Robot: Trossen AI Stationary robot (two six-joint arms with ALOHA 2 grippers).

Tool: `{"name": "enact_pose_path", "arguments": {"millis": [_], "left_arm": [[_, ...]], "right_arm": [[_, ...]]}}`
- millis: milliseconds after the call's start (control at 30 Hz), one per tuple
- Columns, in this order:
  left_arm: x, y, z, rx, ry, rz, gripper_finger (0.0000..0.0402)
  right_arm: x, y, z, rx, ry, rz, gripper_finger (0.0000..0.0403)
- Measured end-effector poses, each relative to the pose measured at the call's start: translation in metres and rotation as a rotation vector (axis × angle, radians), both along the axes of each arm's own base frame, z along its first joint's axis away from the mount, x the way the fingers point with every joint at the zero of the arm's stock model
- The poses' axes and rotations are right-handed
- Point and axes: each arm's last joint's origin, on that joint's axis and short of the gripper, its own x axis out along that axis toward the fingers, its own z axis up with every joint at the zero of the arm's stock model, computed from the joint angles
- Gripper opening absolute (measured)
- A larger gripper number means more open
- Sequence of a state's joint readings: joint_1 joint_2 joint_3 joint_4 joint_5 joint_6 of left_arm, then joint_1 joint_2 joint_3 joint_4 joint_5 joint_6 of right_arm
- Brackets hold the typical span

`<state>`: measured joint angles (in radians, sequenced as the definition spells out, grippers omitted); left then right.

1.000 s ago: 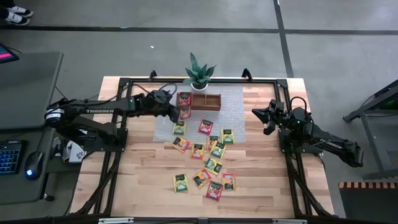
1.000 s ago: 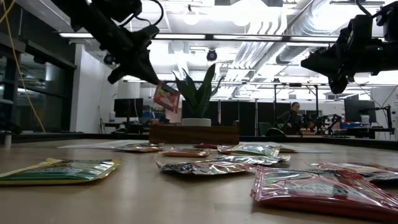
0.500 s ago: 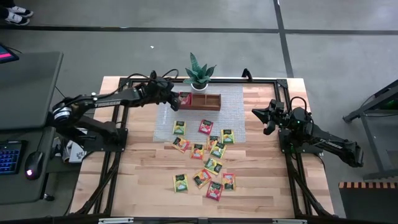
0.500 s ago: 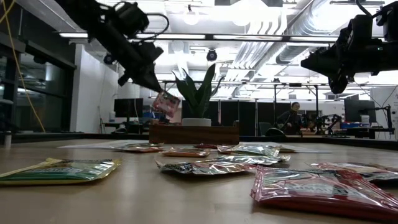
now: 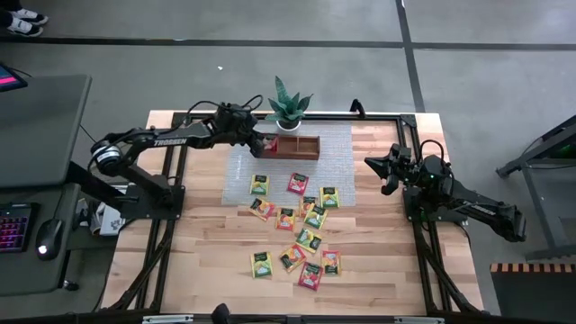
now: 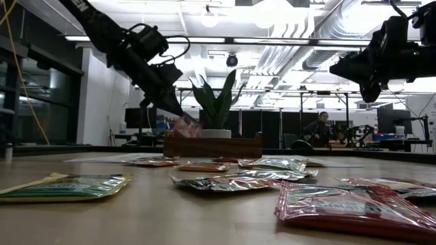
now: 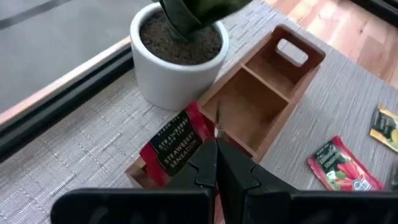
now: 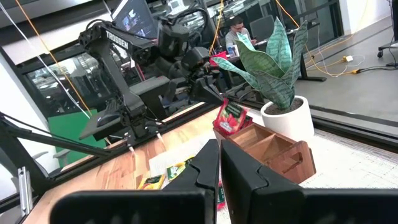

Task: Pick & Place Tea
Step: Put the red tea bag into the left section of the wooden organizer

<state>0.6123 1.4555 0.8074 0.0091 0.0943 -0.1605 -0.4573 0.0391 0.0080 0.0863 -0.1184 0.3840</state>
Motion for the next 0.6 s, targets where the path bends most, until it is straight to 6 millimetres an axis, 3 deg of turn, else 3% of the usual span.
{"name": "enact_pose_path", "arguments": {"millis": [600], "left_arm": [[0.005, 0.01, -0.016, 0.006, 0.028, 0.003, 0.0]], "right_arm": [[0.0, 0.0, 0.0, 0.0, 0.0, 0.0, 0.0012]]}}
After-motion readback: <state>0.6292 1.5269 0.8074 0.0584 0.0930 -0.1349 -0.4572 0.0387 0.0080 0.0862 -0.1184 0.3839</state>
